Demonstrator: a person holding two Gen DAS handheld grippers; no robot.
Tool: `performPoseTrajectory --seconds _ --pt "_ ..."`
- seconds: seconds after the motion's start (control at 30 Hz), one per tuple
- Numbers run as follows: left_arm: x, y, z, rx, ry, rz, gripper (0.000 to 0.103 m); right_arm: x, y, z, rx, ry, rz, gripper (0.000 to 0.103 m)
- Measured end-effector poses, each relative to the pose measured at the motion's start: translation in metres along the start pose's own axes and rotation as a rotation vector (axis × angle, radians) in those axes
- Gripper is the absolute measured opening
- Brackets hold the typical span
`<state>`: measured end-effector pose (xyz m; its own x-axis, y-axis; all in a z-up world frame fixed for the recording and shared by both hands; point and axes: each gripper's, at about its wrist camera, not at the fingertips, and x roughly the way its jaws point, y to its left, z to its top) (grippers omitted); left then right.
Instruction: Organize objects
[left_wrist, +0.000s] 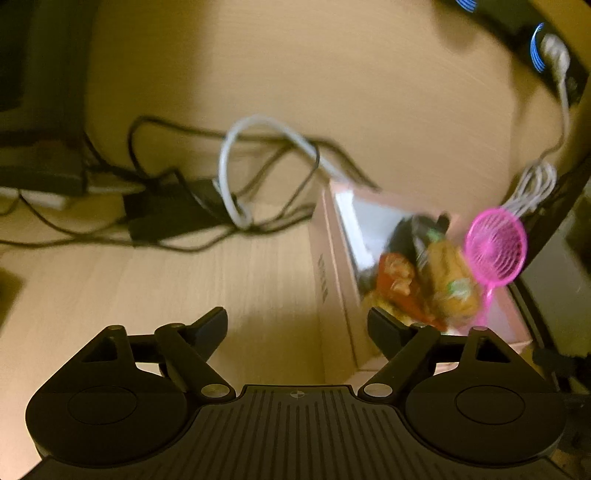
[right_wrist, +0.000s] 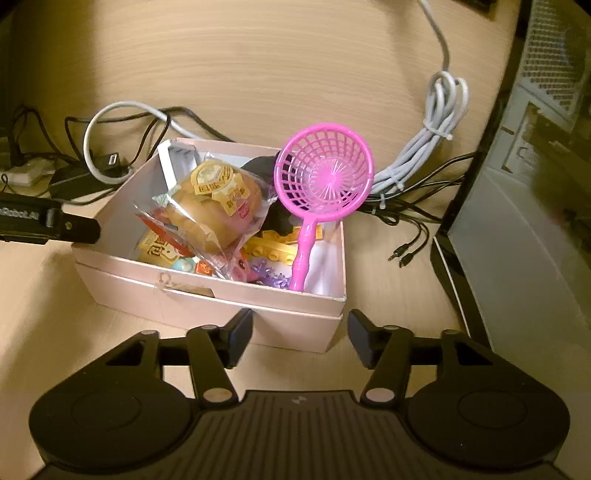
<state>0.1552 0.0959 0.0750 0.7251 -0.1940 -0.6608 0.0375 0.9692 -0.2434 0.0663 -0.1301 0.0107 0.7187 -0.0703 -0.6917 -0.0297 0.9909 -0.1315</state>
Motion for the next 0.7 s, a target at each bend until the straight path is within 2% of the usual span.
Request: performPoseTrajectory --seconds 0.13,0.2,0.3,0.43,0.53,0.6,0.7 --pt "-0.042 -0.006 -0.012 0.013 -0.091 -0.047 0.087 -0.024 -0.007 -0.007 0.087 -0.004 0.017 0.085" --pt "-0.057 -0.008 -0.026 0.027 -0.095 -0.081 0.087 -0.037 -0.011 -0.016 0.128 0.004 0.026 0.102" --pt "-0.070 -0.011 -0.056 0.038 -0.058 -0.102 0.087 -0.057 -0.013 -0.038 0.191 0.015 0.037 0.103" --pt "-0.080 -0.019 -0.094 0.069 -0.007 -0.087 0.087 -0.070 -0.010 -0.066 0.212 0.083 0.079 0.103" --pt "-0.086 -0.028 -0.120 0.087 0.027 -0.049 0.087 -0.078 -0.004 -0.089 0.180 0.092 0.111 0.103" --pt "-0.089 -0.031 -0.134 0.072 0.043 -0.052 0.087 -0.079 0.001 -0.101 0.142 0.105 0.124 0.103" --pt "-0.089 -0.040 -0.150 0.113 0.043 -0.021 0.087 -0.079 0.004 -0.111 0.108 0.119 0.133 0.103"
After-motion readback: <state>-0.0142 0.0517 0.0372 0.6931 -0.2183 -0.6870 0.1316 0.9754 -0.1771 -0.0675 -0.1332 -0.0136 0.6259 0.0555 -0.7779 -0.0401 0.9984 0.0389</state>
